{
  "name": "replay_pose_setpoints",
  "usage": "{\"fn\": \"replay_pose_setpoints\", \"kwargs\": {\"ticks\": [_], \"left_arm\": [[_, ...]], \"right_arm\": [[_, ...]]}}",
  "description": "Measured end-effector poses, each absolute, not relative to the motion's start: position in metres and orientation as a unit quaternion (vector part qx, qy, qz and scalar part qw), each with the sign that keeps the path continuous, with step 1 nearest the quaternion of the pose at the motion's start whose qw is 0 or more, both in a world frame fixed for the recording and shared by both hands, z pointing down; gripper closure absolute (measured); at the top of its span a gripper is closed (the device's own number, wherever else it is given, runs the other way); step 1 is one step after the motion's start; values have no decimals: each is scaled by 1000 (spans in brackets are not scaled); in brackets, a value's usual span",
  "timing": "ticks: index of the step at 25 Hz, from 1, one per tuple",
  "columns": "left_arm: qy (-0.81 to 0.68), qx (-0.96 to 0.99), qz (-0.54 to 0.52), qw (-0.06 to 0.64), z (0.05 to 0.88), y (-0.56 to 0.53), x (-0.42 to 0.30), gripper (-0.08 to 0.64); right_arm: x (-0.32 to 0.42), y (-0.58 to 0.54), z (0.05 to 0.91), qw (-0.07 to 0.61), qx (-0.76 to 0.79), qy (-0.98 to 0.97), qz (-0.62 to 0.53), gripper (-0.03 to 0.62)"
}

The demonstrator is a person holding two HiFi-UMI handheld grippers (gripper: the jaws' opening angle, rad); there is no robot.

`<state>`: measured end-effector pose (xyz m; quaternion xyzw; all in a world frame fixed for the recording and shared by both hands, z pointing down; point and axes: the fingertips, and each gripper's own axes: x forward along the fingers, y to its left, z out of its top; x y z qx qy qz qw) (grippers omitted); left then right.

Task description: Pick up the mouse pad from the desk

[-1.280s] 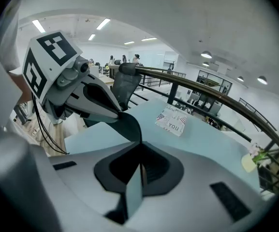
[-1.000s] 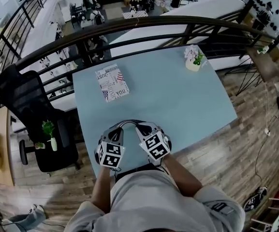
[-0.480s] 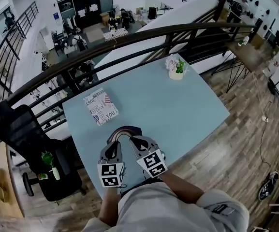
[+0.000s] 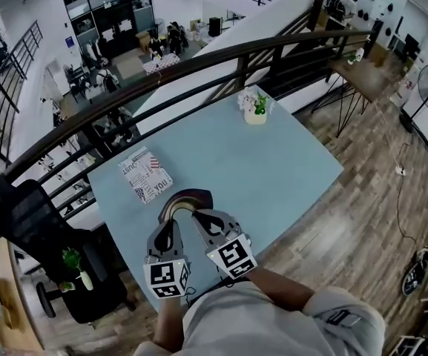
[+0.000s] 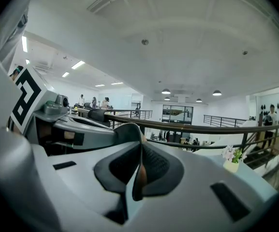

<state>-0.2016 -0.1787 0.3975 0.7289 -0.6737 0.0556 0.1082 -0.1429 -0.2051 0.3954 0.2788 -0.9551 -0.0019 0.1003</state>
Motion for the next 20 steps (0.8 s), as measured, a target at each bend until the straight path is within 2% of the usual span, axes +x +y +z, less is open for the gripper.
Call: {"fn": "replay_pose_setpoints", "kwargs": {"ticks": [14, 20], "left_arm": [[-678, 731, 35, 68, 365, -174, -199, 534], [-677, 733, 29, 64, 362, -176, -198, 535]], "right_arm": [[-135, -203, 357, 64, 293, -953, -38, 575], [-133, -203, 349, 71, 293, -952, -54, 574]]}}
